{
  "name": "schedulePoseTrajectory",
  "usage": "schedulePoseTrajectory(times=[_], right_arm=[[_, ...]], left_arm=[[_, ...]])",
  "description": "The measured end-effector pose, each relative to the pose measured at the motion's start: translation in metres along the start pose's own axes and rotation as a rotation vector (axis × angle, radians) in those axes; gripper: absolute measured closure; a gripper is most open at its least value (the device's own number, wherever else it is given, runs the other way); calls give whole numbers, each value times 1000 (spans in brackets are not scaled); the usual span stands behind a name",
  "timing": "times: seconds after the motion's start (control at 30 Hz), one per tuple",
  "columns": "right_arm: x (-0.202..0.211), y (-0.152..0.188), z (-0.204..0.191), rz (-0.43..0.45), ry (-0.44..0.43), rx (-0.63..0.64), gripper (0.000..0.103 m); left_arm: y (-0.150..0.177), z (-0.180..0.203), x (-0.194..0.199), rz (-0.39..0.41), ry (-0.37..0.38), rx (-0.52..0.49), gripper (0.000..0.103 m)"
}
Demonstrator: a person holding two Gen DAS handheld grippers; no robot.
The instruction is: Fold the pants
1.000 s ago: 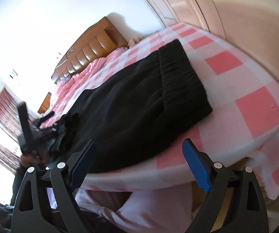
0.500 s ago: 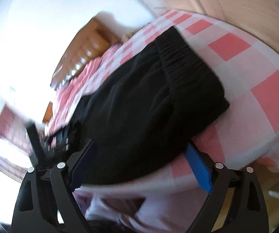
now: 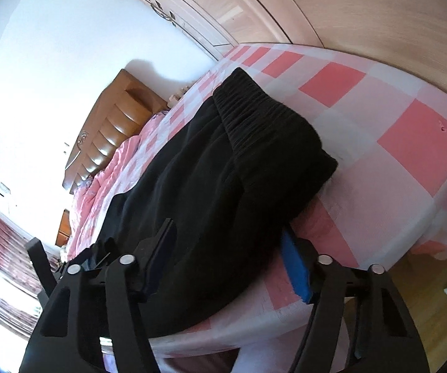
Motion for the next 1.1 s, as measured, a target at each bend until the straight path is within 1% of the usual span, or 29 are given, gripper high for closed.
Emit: schedulePoseTrajectory(times=[0.07, 0.17, 0.2, 0.27, 0.33, 0.37, 0.4, 0.43, 0.57, 0.63, 0.67, 0.7, 0.77, 0.8, 0.83, 0.87, 0.9, 0.93, 1.0, 1.07, 1.1], right_arm=[[2, 1, 6, 3, 3, -22, 53], [2, 1, 9, 10, 15, -55, 52], [1, 0, 7, 10, 30, -42, 48], [0, 0, 4, 21, 31, -32, 49], [0, 1, 4, 33, 42, -21, 54], [0, 2, 6, 35, 55, -26, 62], [0, 3, 9, 33, 48, -39, 65], [0, 3, 11, 36, 35, -49, 66], [2, 5, 12, 53, 6, -55, 78], [6, 3, 8, 81, 9, -26, 81], [9, 2, 6, 97, 11, -7, 83], [12, 0, 1, 115, 24, 40, 83], [15, -3, -8, 138, 63, 136, 84], [16, -3, -11, 146, 79, 169, 84], [17, -3, -13, 153, 96, 200, 84], [17, -4, -17, 163, 122, 246, 84], [18, -5, -20, 172, 137, 276, 84], [18, -6, -23, 178, 145, 292, 84], [20, -10, -30, 199, 166, 338, 84], [21, -12, -36, 215, 188, 382, 84], [21, -14, -40, 223, 200, 404, 84]], left_arm=[[0, 0, -1, -3, -3, -2, 2], [1, 1, -2, -7, -12, -9, 2], [1, 2, -2, -9, -16, -12, 2], [1, 2, -3, -11, -18, -13, 2], [1, 2, -3, -12, -19, -13, 2], [1, 2, -3, -14, -20, -14, 2], [2, 2, -4, -15, -22, -16, 2], [2, 2, -4, -16, -24, -18, 2], [2, 3, -5, -23, -28, -25, 2], [3, 3, -3, -53, -20, -10, 2], [1, 6, 1, -67, 8, 8, 2], [-6, 13, 10, -85, 83, 45, 2], [-25, 30, 23, -109, 193, 99, 2], [-36, 41, 28, -124, 244, 115, 2], [-50, 57, 34, -147, 315, 126, 2], [-60, 72, 38, -167, 365, 124, 2], [-74, 95, 45, -195, 424, 108, 2], [-86, 120, 50, -220, 457, 75, 2], [-103, 174, 61, -278, 510, -24, 2], [-106, 222, 68, -335, 545, -134, 2], [-105, 251, 70, -376, 550, -213, 2]])
Point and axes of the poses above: each gripper's, at about its wrist camera, not at the fingertips, and x roughly against the way its jaws point, z to its right, y to its underside, the point moved 9 cm from there along -x, roughly the way its jaws point, and after that the axes turned 14 degrees about x, right-handed, at the moved point
